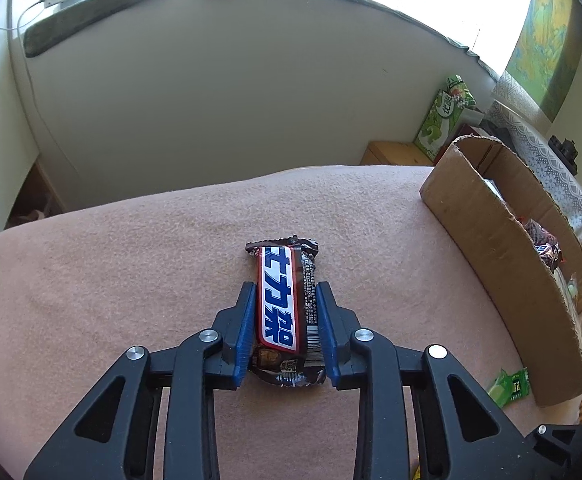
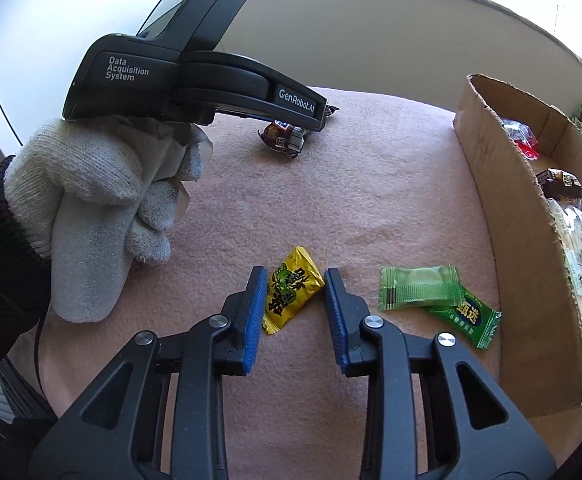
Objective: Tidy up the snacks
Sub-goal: 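Grasp the Snickers bar with the left gripper while the right approaches the yellow candy, then close the right gripper on the yellow candy while the left holds the Snickers bar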
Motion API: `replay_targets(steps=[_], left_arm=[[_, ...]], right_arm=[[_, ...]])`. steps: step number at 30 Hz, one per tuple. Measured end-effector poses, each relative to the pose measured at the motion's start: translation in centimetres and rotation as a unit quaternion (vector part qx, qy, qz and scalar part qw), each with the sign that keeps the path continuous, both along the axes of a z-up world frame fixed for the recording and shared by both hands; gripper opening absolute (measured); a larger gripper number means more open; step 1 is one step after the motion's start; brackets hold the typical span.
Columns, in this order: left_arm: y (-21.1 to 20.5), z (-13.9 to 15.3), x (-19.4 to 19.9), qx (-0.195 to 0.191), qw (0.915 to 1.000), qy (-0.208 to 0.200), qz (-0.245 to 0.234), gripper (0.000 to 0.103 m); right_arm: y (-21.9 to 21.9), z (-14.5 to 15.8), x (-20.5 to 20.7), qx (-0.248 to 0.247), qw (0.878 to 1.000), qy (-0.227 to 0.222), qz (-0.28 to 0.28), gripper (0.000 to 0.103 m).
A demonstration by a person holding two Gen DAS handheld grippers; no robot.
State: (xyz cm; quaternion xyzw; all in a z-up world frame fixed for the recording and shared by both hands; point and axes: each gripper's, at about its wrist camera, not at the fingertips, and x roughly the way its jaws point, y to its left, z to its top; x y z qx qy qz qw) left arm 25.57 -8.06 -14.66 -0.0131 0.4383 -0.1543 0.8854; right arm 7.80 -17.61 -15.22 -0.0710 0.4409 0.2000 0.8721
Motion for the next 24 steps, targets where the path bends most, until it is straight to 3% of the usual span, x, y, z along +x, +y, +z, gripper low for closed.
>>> replay_targets(steps=[2,8,24], left_arm=[[0.1,0.0,-0.1,-0.001,1.0,-0.001,0.0,0.027],[0.9,0.1,-1.0,-0.002,1.0,-0.005,0.003,0.027],[2.2,1.9,-3.6,-0.014,0.9994,-0.031,0.009,0.027]], right_arm=[[0.2,0.1,-0.2,-0.001,1.0,-0.001,0.004,0.024],[0.9,0.5,-1.6,-0.014,1.0,-0.011,0.01,0.021],[-1.0,1.4,-2.0,0.028,0.999,-0.015,-0.01,0.009]])
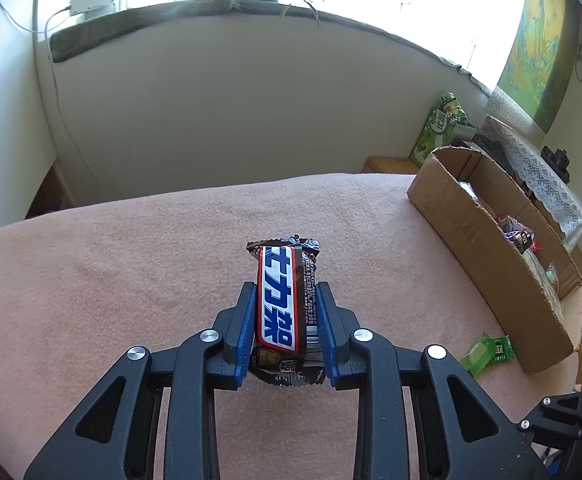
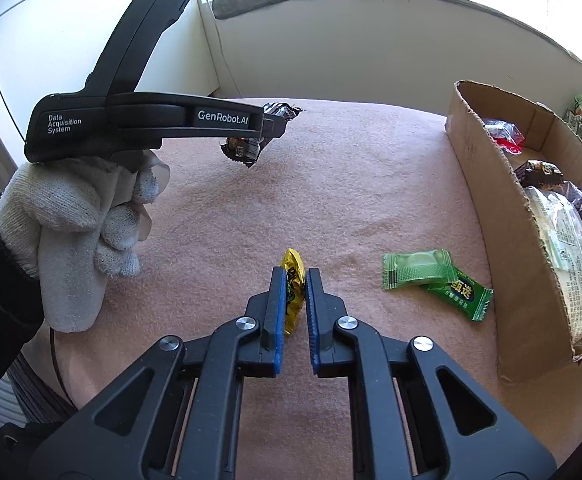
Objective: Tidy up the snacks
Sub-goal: 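Close the right gripper on the yellow candy while the left holds the Snickers bar, then carry the Snickers bar and yellow candy with both grippers over the box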
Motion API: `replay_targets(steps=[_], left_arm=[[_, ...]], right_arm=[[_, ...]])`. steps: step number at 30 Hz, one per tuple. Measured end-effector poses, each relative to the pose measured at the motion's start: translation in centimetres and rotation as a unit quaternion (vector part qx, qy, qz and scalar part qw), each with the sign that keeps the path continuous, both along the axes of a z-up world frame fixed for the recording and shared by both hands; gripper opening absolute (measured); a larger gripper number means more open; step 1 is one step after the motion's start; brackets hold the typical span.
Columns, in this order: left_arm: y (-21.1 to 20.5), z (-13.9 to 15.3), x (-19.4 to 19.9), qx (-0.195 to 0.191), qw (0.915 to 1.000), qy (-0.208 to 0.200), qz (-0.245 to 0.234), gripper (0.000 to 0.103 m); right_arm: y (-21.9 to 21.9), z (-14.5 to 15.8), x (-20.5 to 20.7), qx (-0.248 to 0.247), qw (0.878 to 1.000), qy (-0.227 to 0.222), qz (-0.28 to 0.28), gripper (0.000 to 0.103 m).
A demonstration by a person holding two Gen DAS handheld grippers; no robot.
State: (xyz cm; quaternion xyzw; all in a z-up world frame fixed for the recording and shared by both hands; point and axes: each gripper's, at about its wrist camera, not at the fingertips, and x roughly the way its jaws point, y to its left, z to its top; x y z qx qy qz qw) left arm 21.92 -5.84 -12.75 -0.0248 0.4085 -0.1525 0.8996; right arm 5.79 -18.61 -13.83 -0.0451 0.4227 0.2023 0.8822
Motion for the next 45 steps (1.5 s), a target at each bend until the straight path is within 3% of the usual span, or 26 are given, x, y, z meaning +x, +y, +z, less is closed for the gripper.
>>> replay_targets(steps=[1,11,19,32,45], left_arm=[[0.0,0.1,-0.1,-0.001,1.0,-0.001,0.0,0.027],[0.1,2.1,-2.1,-0.007,0.9997,-0.022,-0.007,0.027],[-0.7,4.5,-3.3,-0.02,0.9986,-0.046,-0.018,0.027],[-5.9,6.8,-3.8,-0.023,0.9953,-0.071,-0.062,0.027],[-11.3,7.3,-3.2,-0.018,0.9916,-0.074,-0.104,0.027]], right_arm=[[-0.1,0.2,-0.1,0.0,1.0,-0.003,0.0,0.004],[-1.3,2.2,-0.4,0.017,0.999,-0.024,-0.013,0.003],[-2.9,6.3,-1.2,0.026,0.997,-0.072,-0.029,0.003],[-9.0,11.0,0.5,0.017,0.989,-0.123,-0.083,0.003],[-15.1,11.7,3.6,0.012,0.984,-0.128,-0.125,0.003]])
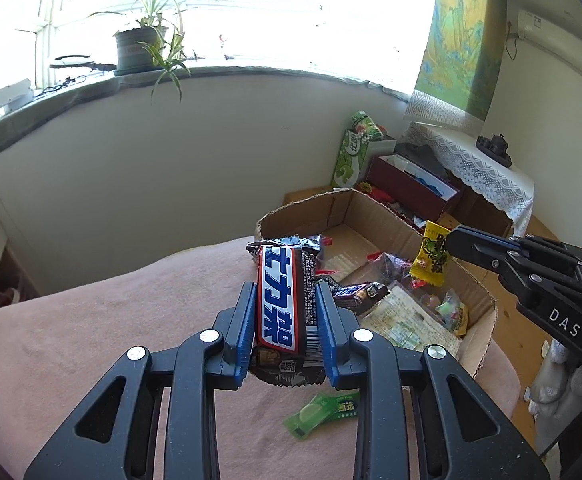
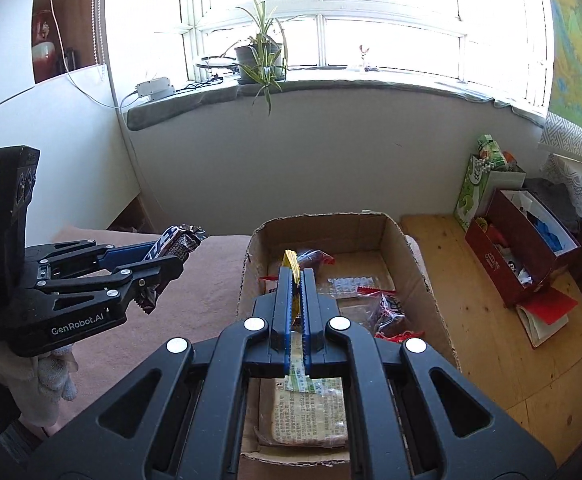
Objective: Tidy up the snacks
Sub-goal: 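Carry the Snickers bar and yellow candy with both grippers over the box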
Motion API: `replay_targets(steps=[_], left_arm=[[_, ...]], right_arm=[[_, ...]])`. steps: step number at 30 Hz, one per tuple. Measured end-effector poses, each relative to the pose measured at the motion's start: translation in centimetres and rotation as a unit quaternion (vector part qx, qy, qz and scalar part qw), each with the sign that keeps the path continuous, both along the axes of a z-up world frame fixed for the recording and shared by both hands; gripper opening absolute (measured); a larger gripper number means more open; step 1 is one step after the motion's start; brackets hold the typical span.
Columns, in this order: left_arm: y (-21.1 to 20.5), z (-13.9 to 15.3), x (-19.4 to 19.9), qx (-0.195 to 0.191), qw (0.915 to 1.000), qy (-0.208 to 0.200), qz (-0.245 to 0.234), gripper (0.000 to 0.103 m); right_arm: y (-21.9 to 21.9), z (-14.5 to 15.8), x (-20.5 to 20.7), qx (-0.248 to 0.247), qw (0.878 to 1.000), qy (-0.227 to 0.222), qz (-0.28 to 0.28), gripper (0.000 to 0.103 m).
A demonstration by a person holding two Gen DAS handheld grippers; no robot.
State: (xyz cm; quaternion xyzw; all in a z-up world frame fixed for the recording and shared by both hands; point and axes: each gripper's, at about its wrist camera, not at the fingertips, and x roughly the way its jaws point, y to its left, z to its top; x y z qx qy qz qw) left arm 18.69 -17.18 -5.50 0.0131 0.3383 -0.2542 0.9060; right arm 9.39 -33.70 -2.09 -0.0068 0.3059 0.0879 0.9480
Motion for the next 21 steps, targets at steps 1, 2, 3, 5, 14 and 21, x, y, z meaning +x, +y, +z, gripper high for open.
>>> replay_targets(steps=[1,2,3,5,14,21], left_arm=[[-0.4,0.0,0.0,0.001,1.0,0.0,-0.003,0.027],[-0.7,0.0,0.1,0.002,1.0,0.0,-0.006,0.027],[-1.0,-0.1,0.1,0.002,1.0,0.0,-0.009,0.027],[-1.7,-0.1,0.3,0.003,0.9999,0.001,-0.013,0.027],[-4.1,-0.1,1.2,0.008,0.9996,0.003,-0.028,0.027],[-5.9,-0.3,1.8,0.011,0.9992,0.007,-0.038,0.027]], right_arm=[[-0.4,0.0,0.3,0.001,1.0,0.001,-0.002,0.003],[-0.8,0.0,0.5,0.003,1.0,0.002,-0.004,0.003],[-1.1,-0.1,0.8,0.005,1.0,0.004,-0.006,0.003],[-1.7,-0.1,1.3,0.004,1.0,0.005,-0.009,0.003],[-3.4,-0.5,3.2,0.012,1.0,0.013,-0.015,0.003],[-4.4,-1.4,4.3,0.02,0.999,0.025,-0.015,0.003]])
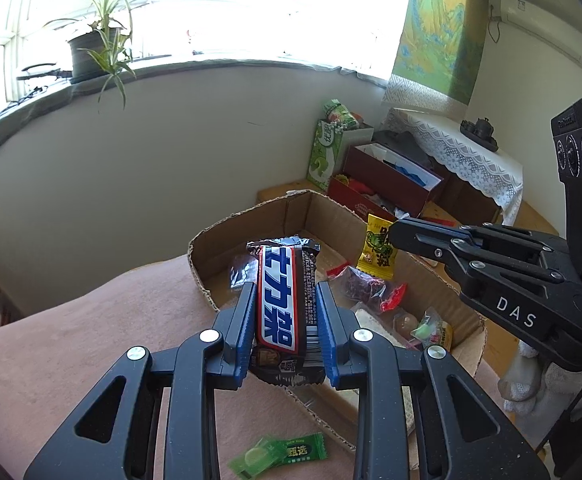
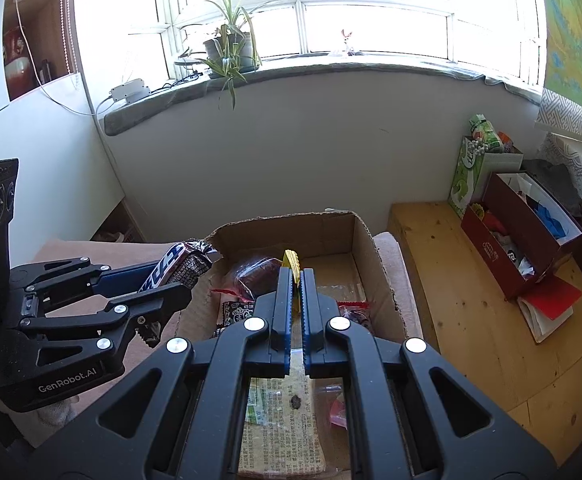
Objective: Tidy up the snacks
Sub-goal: 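Carry the Snickers bar and yellow candy with both grippers over the box, then open both grippers to drop the Snickers and yellow candy into the box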
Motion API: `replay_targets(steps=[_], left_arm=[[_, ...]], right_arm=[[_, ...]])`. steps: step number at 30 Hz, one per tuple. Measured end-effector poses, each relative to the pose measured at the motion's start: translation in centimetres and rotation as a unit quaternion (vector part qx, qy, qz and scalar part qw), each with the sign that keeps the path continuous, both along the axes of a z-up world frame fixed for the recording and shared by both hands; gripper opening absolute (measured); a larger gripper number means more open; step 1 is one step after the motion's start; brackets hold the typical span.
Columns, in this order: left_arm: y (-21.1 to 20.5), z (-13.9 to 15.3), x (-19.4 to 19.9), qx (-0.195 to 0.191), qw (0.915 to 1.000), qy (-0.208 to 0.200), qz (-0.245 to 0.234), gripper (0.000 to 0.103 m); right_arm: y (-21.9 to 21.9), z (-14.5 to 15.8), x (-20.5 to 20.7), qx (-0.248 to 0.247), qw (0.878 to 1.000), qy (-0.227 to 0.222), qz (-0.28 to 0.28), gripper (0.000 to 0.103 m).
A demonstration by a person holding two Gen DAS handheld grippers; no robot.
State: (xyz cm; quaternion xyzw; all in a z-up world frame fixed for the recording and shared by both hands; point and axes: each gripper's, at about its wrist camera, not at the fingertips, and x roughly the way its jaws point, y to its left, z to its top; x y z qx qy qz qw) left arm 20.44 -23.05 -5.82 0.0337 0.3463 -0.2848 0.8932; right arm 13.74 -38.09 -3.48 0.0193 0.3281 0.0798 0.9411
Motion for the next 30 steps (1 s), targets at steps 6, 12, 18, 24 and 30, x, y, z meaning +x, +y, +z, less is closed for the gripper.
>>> replay_targets(steps=[6,12,18,24,30], left_arm=[[-1.2,-0.1,0.4,0.002,1.0,0.003,-0.008,0.027],[-1.5,0.0,0.4,0.003,0.9999,0.004,-0.011,0.027],[-1.7,0.2,0.3,0.004,0.9999,0.001,-0.012,0.027],[-1.6,0.5,0.2,0.004,1.0,-0.002,-0.009,0.027],[-1.2,0.8,-0.2,0.002,1.0,-0.005,-0.006,0.028]], right_arm=[[-0.8,-0.6,0.6,0.007,1.0,0.008,-0.004,0.003],[-1.2,-1.0,0.8,0.009,1.0,0.014,-0.006,0.004],[-1.0,-1.0,0.9,0.008,1.0,0.016,-0.008,0.004],[-0.9,-0.8,0.8,0.001,1.0,0.016,-0.018,0.006],[-1.1,-0.4,0.1,-0.002,1.0,0.008,-0.026,0.034]])
